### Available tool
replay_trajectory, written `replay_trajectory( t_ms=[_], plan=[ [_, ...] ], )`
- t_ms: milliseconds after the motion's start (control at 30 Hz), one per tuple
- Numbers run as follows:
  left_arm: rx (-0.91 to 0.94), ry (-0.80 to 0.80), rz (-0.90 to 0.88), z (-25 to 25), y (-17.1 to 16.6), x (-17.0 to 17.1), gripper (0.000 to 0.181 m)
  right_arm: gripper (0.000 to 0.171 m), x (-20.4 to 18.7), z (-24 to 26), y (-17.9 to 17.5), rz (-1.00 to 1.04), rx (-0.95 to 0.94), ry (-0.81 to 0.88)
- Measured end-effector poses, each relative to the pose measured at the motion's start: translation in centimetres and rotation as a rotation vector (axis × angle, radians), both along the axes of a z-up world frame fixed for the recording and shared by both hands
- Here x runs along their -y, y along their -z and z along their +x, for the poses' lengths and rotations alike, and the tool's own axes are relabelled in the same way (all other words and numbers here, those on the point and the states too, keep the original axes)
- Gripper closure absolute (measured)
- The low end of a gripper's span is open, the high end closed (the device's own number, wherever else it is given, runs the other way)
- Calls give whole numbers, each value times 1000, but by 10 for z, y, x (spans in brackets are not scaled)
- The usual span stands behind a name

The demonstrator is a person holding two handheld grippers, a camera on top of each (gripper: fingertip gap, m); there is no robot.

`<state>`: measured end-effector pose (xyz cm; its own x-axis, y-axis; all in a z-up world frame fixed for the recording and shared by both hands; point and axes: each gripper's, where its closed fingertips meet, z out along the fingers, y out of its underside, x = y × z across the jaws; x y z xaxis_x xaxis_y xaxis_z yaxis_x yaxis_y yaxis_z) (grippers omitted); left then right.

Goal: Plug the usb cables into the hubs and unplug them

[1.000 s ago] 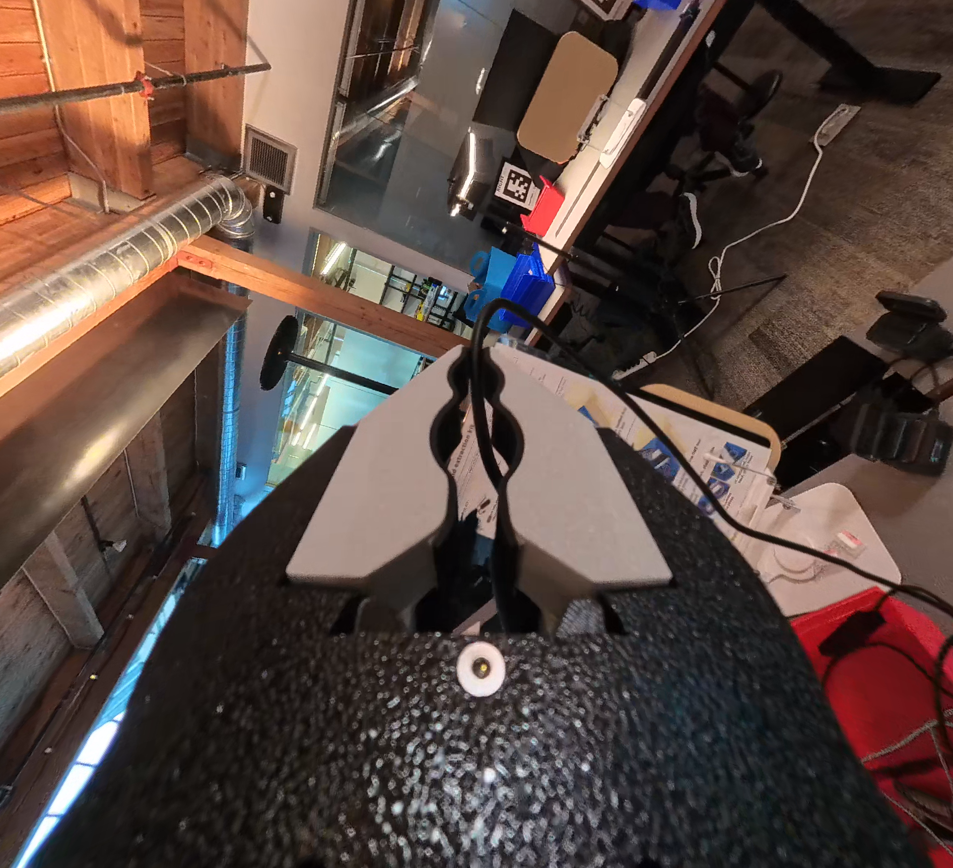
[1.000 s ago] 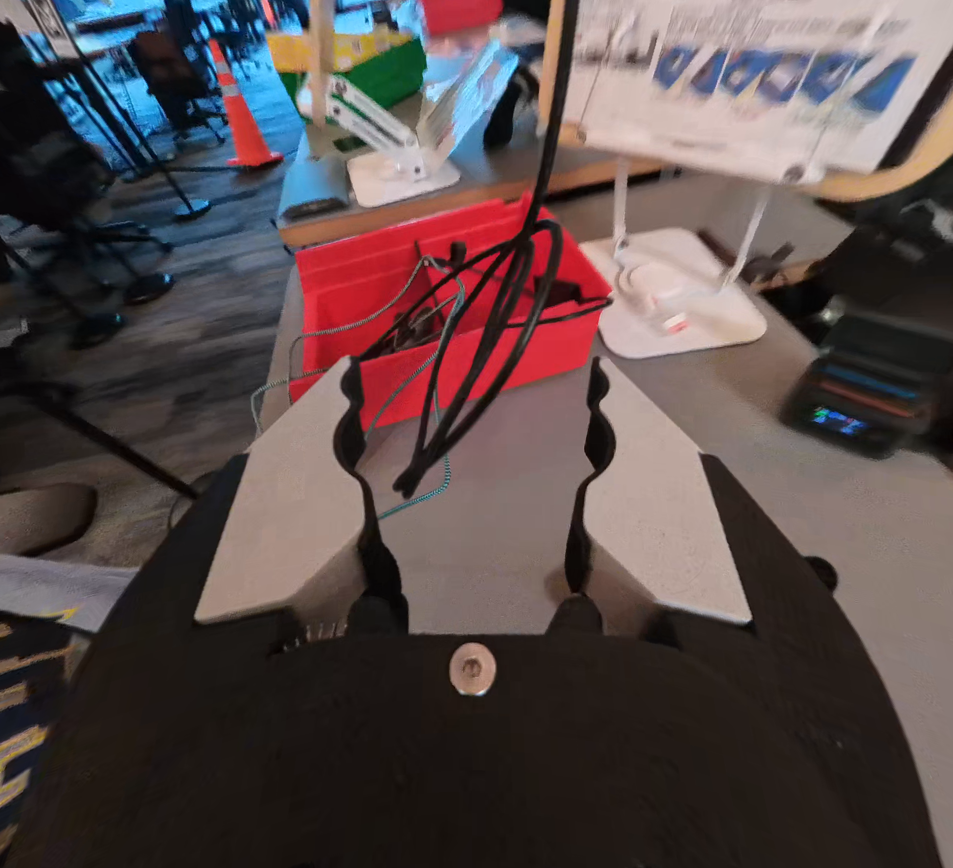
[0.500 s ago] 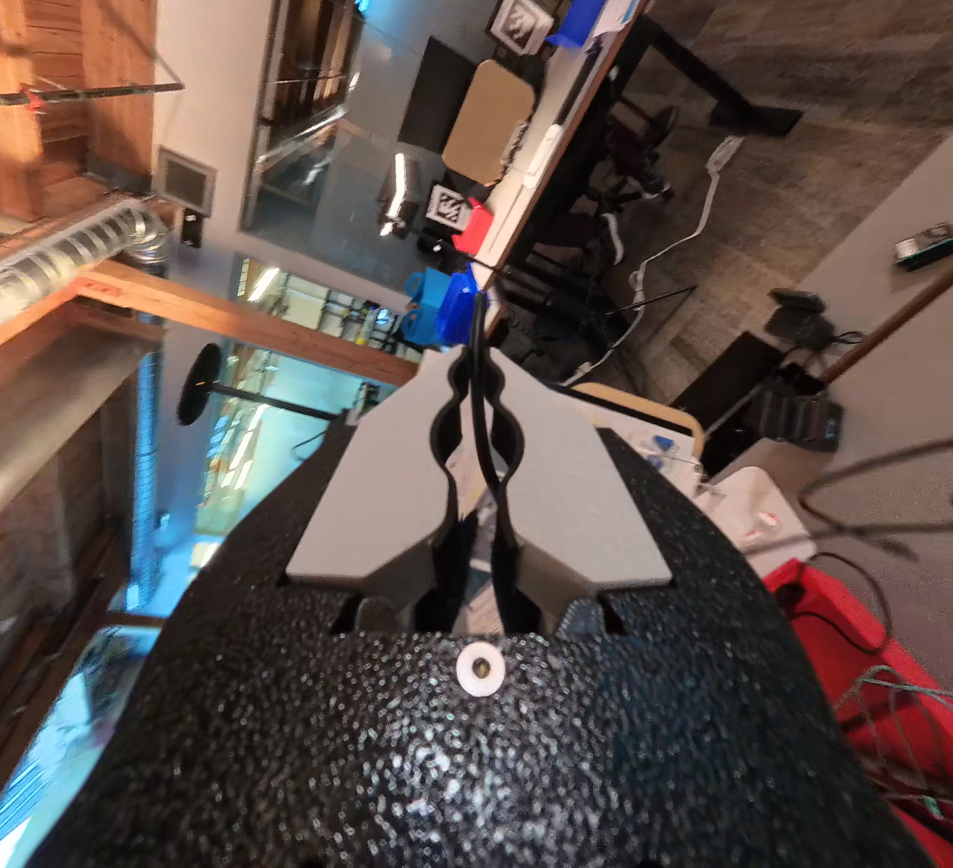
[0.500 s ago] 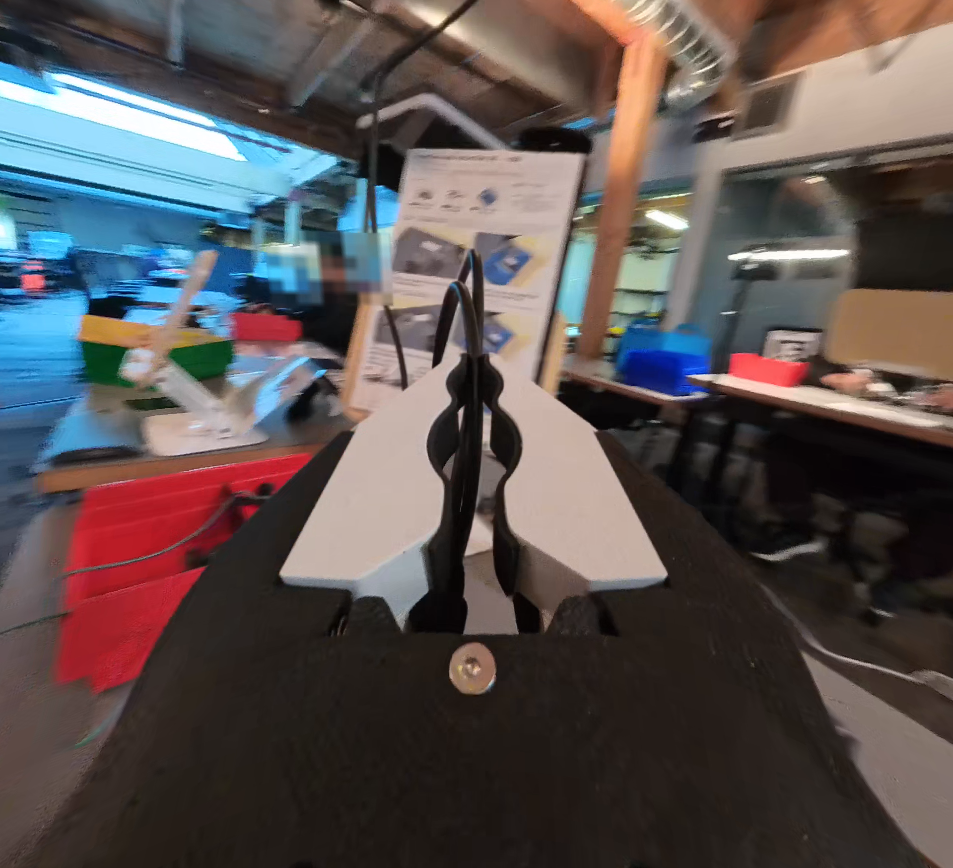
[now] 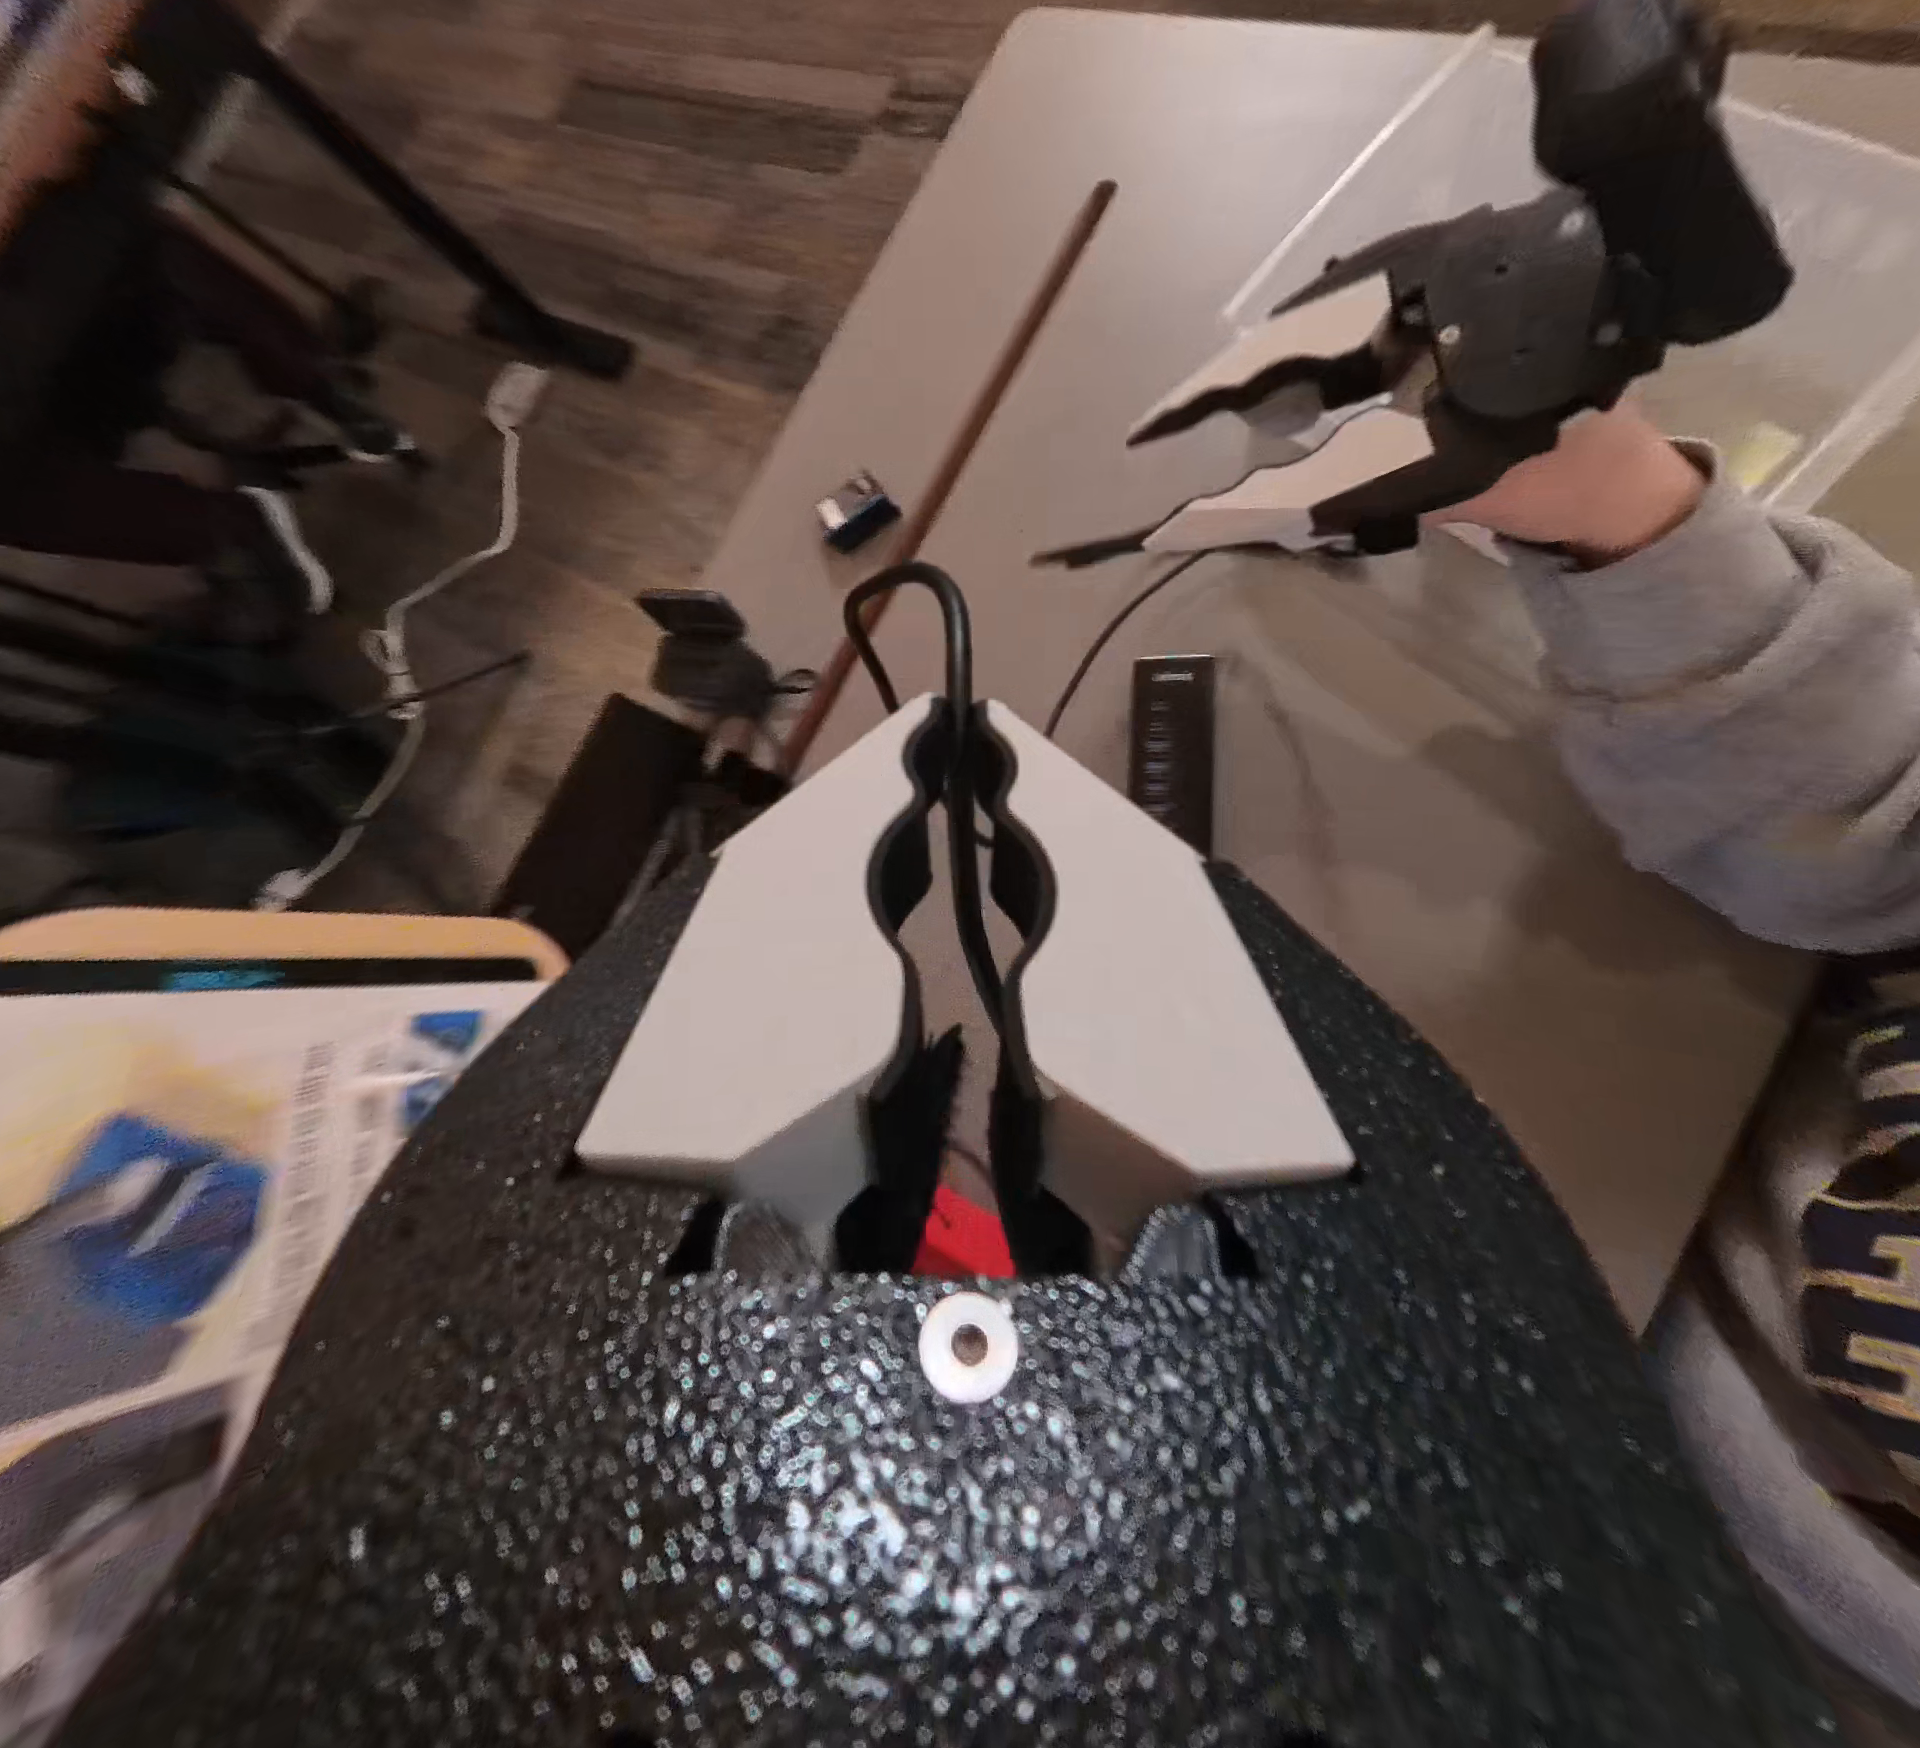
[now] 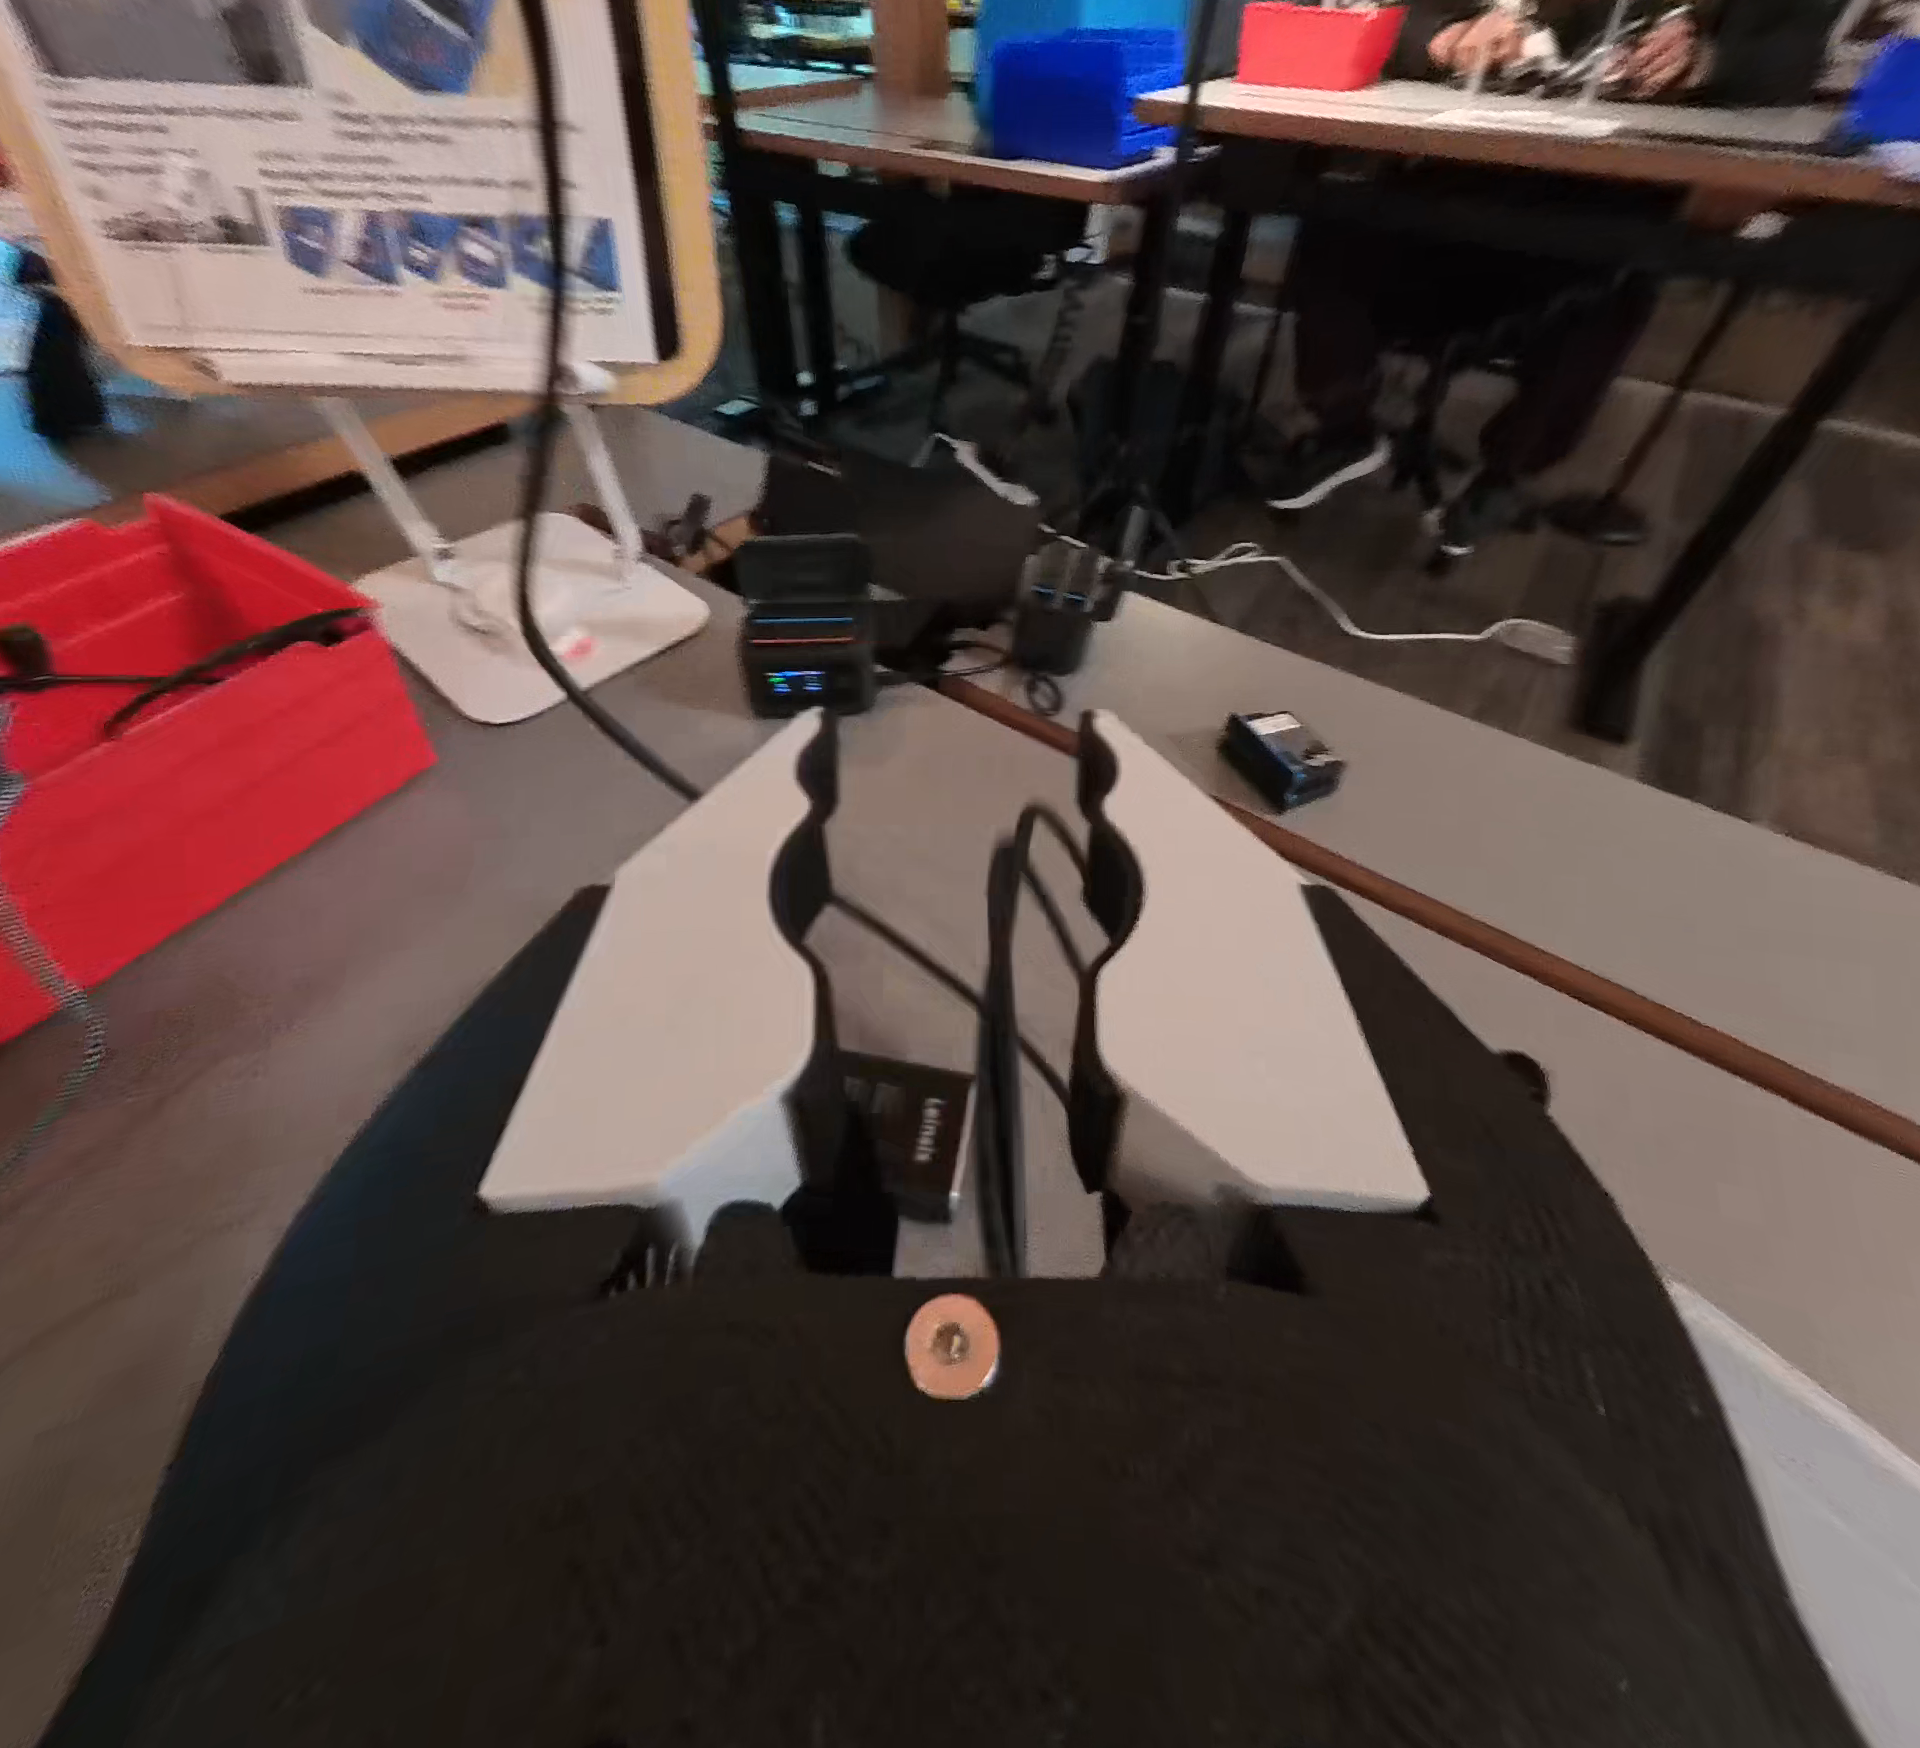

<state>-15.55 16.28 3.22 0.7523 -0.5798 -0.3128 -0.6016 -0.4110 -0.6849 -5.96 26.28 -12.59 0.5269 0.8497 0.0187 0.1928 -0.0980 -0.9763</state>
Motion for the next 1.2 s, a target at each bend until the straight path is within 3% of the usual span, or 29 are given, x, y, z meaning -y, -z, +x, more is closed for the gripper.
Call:
replay_trajectory(
  t_ms=[67, 167, 300, 333, 467, 600, 667, 700, 833, 1033, 1100, 1200],
  plan=[
    [54, 0, -12, -2, 28, -8, 180, 115, 7, 3, -7, -27, -22, -13],
    [149, -16, -1, -3, 54, -22, 180, 123, 24, 13, -28, 16, -28, -5],
    [286, 20, -28, 11, 72, -35, 180, 134, 125, -26, -59, -38, -193, -555],
    [300, 35, -28, 15, 74, -37, 180, 137, 136, -36, -55, -64, -180, -617],
    [297, 26, 11, 22, 73, -48, 180, 130, 117, -78, 5, -102, 108, -502],
    [315, -2, 58, 30, 69, -54, 179, 126, 121, -113, 28, -199, 104, -560],
    [329, 25, 53, 40, 69, -53, 180, 156, 114, -120, 35, -166, 128, -527],
    [336, 37, 52, 43, 70, -52, 179, 157, 112, -121, 36, -144, 130, -513],
    [369, 101, 89, 57, 67, -41, 177, 157, 120, -118, 15, -126, 4, -598],
    [323, 83, 372, 43, 49, -3, 144, 157, 108, -95, -18, -114, -215, -629],
    [277, 81, 437, 37, 56, 14, 133, 157, 111, -87, -30, -137, -297, -671],
    [170, 117, 475, 35, 84, 28, 133, 157, 119, -76, -49, -193, -434, -765]
  ],
)
